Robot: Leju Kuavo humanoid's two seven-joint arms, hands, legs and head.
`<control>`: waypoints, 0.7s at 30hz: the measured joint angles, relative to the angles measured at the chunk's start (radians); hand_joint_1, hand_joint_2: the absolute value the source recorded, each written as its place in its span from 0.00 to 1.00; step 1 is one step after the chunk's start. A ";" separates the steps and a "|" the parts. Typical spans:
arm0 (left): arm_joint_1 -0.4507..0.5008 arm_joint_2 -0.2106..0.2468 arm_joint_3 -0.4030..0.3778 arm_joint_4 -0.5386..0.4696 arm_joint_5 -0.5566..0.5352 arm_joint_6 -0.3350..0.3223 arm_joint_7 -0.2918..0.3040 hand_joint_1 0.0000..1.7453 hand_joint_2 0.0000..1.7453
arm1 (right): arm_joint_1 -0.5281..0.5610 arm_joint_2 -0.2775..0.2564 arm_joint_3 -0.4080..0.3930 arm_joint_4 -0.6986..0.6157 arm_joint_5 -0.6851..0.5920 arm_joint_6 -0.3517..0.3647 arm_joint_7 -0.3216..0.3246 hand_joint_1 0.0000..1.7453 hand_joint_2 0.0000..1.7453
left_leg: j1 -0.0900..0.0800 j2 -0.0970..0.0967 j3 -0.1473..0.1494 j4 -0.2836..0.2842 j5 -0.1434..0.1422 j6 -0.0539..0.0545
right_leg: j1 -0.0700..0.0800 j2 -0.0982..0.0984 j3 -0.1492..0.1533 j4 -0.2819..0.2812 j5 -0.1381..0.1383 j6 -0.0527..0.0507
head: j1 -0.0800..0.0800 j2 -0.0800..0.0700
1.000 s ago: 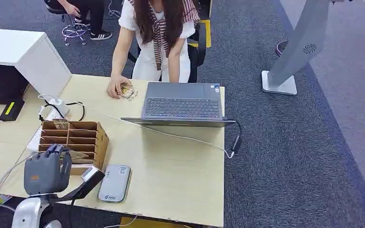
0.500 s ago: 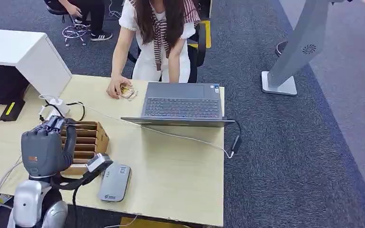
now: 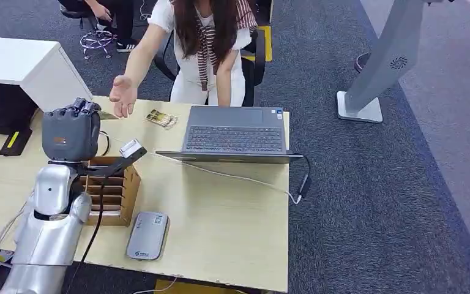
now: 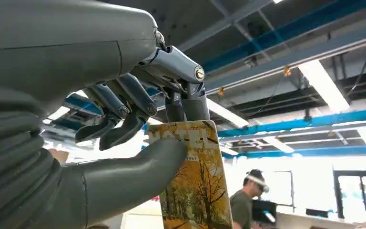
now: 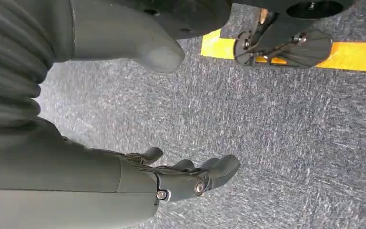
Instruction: Pass the card to the sensor for recognition and then transmit it.
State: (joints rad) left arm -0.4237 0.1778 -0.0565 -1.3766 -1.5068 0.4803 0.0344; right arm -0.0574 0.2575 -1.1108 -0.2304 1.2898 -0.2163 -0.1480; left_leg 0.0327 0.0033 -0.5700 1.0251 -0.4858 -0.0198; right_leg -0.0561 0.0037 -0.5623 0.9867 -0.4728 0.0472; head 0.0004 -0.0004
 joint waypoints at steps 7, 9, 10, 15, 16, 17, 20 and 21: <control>-0.094 0.017 -0.007 0.164 -0.002 0.017 0.064 1.00 1.00 | -0.003 0.000 0.025 0.009 0.019 -0.001 0.011 0.00 1.00 | 0.000 0.001 0.000 0.000 0.000 0.000 | 0.000 0.001 -0.001 0.000 0.000 0.000 | 0.000 0.000; -0.106 0.023 -0.008 0.195 -0.002 0.022 0.069 1.00 1.00 | -0.004 0.000 0.030 0.010 0.021 -0.001 0.011 0.00 1.00 | 0.000 0.002 0.000 0.000 0.000 0.000 | 0.000 0.001 -0.001 0.000 0.000 0.000 | 0.000 0.000; -0.109 0.027 -0.008 0.206 -0.003 0.025 0.069 1.00 1.00 | -0.004 0.000 0.031 0.011 0.022 -0.001 0.011 0.00 1.00 | 0.000 0.002 0.000 0.000 0.000 0.000 | 0.000 0.002 -0.001 0.000 0.000 0.000 | 0.000 0.000; -0.111 0.041 -0.008 0.247 -0.003 0.043 0.070 1.00 1.00 | -0.005 0.000 0.037 0.014 0.027 -0.002 0.011 0.00 1.00 | 0.000 0.002 0.000 0.000 0.000 0.000 | 0.000 0.002 -0.001 0.000 0.000 0.000 | 0.000 0.000; -0.112 0.042 -0.008 0.254 -0.003 0.044 0.070 1.00 1.00 | -0.005 0.000 0.037 0.014 0.027 -0.002 0.011 0.00 1.00 | 0.000 0.002 0.000 0.000 0.000 0.000 | 0.000 0.002 -0.001 0.000 0.000 0.000 | 0.000 0.000; -0.112 0.044 -0.008 0.262 -0.003 0.045 0.070 1.00 1.00 | -0.005 0.000 0.037 0.014 0.027 -0.003 0.011 0.00 1.00 | 0.000 0.002 0.000 0.000 0.000 0.000 | 0.000 0.002 -0.001 0.000 0.000 0.000 | 0.000 0.000; -0.112 0.047 -0.007 0.279 -0.003 0.053 0.069 0.00 1.00 | -0.005 -0.001 0.037 0.016 0.028 -0.004 0.011 0.00 1.00 | 0.000 0.001 0.000 0.000 0.000 0.000 | 0.000 0.002 -0.001 0.000 0.000 0.000 | 0.000 0.000; -0.111 0.047 -0.007 0.283 -0.003 0.055 0.069 0.00 1.00 | -0.005 -0.001 0.037 0.016 0.027 -0.005 0.011 0.00 1.00 | 0.000 0.001 0.000 0.000 0.000 0.000 | 0.000 0.001 -0.001 0.000 0.000 0.000 | 0.000 0.000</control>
State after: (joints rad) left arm -0.5351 0.2243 -0.0637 -1.0937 -1.5095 0.5356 0.1034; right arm -0.0623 0.2567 -1.0735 -0.2148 1.3172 -0.2209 -0.1373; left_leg 0.0327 0.0047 -0.5704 1.0250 -0.4858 -0.0199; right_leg -0.0561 0.0051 -0.5630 0.9869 -0.4728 0.0472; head 0.0004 -0.0004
